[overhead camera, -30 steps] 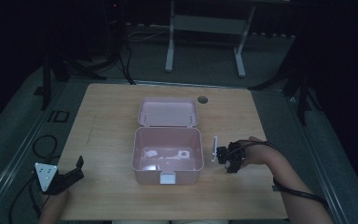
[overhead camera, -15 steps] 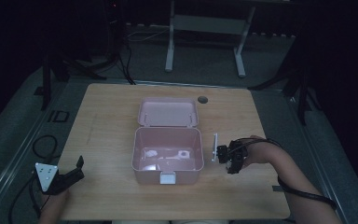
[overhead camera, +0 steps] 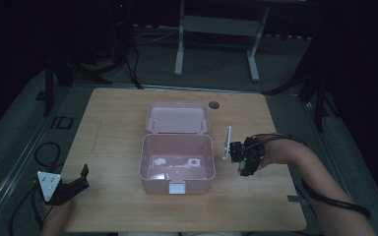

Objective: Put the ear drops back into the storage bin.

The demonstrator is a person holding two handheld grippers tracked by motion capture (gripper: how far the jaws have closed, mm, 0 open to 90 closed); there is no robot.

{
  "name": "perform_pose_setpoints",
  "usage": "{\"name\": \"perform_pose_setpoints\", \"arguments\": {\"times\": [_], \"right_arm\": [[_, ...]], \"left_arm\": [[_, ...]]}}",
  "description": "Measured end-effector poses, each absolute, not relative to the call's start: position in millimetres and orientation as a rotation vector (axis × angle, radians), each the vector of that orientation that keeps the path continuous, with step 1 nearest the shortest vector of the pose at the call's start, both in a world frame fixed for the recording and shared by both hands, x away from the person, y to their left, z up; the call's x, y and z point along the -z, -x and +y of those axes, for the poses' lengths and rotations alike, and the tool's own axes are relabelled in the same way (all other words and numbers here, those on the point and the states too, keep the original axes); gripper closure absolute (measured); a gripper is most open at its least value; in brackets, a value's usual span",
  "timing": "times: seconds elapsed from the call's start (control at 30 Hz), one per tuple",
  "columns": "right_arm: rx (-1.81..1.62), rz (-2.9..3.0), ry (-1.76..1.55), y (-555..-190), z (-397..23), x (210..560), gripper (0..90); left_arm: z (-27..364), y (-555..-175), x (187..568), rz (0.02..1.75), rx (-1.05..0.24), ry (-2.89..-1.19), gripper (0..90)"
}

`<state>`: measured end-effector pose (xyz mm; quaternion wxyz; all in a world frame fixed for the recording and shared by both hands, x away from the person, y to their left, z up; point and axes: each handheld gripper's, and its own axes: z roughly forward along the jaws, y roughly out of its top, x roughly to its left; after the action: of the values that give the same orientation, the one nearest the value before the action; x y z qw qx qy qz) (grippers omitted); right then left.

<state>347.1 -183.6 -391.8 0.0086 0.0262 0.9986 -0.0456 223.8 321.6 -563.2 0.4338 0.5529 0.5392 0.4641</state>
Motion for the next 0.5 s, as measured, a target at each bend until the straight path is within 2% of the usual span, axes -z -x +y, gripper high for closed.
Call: {"name": "perform_pose_setpoints", "arguments": {"times": [0.23, 0.5], "right_arm": [[0.133, 3.094, -0.033, -343.7, -168.8, 363.4, 59.7], [0.135, 3.090, 0.010, -341.5, -147.8, 347.3, 59.7]], "left_arm": [[321.9, -223.8, 563.1, 1.343, -1.154, -1.377, 0.4], [322.3, -224.0, 563.1, 1.345, -1.151, -1.373, 0.3]]}}
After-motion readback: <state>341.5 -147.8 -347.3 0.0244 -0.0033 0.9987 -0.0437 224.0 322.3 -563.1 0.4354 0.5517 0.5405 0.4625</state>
